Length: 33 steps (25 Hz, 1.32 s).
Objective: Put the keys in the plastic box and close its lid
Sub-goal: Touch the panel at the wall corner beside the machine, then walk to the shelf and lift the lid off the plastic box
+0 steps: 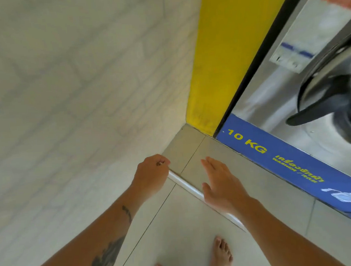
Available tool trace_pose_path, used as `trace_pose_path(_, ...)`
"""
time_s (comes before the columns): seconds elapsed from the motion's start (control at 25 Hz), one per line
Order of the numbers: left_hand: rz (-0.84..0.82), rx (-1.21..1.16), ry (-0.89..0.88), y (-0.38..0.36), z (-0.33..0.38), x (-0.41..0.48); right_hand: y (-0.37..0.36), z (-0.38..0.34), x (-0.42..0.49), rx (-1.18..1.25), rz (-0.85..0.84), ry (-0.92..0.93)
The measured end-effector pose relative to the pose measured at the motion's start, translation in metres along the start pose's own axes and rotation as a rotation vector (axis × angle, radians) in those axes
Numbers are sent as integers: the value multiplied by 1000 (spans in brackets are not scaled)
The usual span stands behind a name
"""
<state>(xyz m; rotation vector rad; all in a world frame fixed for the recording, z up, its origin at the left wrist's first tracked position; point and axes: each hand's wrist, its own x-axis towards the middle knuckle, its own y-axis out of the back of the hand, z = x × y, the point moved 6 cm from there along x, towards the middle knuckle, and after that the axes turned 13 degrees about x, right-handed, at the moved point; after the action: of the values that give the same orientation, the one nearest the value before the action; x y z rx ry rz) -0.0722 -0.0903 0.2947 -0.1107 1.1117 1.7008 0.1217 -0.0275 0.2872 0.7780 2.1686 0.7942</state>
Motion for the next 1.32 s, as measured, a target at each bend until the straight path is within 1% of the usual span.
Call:
trace_pose_path(0.2, 35, 122, -72, 84, 38, -122, 78, -95, -87, -33, 43, 62)
trace_pose_path(0.36, 98, 215, -100, 129, 61, -197, 137, -152, -144, -81, 126, 180)
trace_pose_path(0.48, 174, 300, -117, 147, 82, -256, 167, -168, -184, -125, 107, 245)
trace_pose_path(0.64, 341, 285, -108, 168, 98, -343, 192, -184, -232, -176, 62, 356)
trace_pose_path(0.76, 428, 273, -81, 174, 104, -406, 204, -190, -269, -208, 51, 443)
trace_pose_path(0.88, 495, 233, -55, 165, 103, -467, 203, -197, -304, -208, 16, 494)
trace_pose_path(1.0, 537, 158, -7, 160, 82, -523, 192, -228, -337, -190, -17, 594)
trace_pose_path(1.12, 612, 12, 71, 169, 41, -590, 164, -282, -379, -167, -87, 741)
trace_pose_path(1.32, 783, -154, 224, 178, -65, -722, 85, -378, -476, -116, -229, 951)
